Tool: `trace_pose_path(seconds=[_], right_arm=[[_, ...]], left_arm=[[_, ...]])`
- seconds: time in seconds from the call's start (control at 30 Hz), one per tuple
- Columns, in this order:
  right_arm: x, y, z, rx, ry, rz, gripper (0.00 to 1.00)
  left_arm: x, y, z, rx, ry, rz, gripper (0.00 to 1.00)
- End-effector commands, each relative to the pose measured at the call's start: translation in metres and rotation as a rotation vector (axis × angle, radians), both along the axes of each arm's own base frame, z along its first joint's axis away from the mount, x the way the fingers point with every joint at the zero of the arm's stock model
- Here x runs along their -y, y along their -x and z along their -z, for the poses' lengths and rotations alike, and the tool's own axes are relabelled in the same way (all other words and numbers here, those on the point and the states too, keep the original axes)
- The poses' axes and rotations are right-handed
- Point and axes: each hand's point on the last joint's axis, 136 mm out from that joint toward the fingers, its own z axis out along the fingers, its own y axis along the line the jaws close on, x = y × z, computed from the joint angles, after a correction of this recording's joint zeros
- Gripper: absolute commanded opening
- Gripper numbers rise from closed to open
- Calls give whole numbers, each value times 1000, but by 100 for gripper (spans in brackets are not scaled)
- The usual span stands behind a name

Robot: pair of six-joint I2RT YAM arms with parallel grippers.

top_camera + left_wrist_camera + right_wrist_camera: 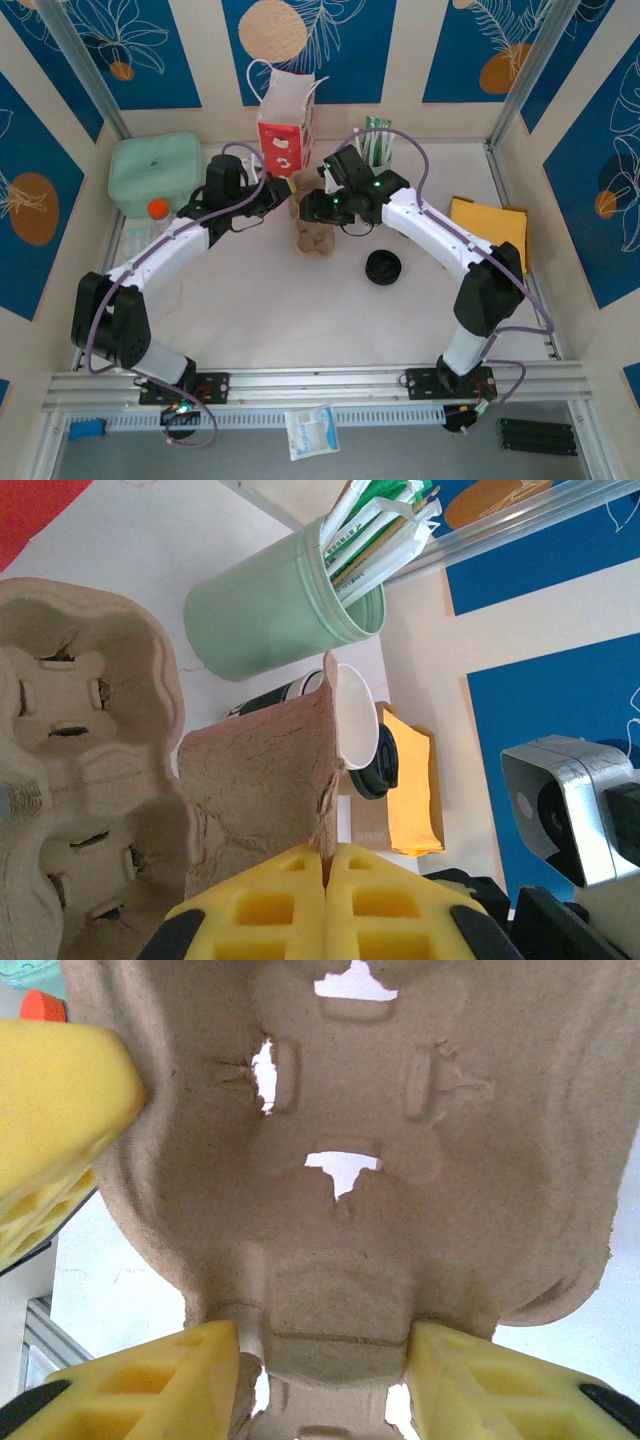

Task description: Pack the takeout coffee

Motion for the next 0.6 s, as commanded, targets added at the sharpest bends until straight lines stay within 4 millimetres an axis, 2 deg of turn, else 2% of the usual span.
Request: trace_pose_path(seconds=[0.0,0.23,0.57], right_arm=[[-6,-3,-6,9,-15,-27,49],[-10,-2,1,-10,-13,-35,48],[-10,-2,-2,-11,-36,-24,35]], left_arm=[[4,2,-12,33,13,12,0],[5,2,-12,33,14,13,0],[6,3,-13,33,13,15,0]])
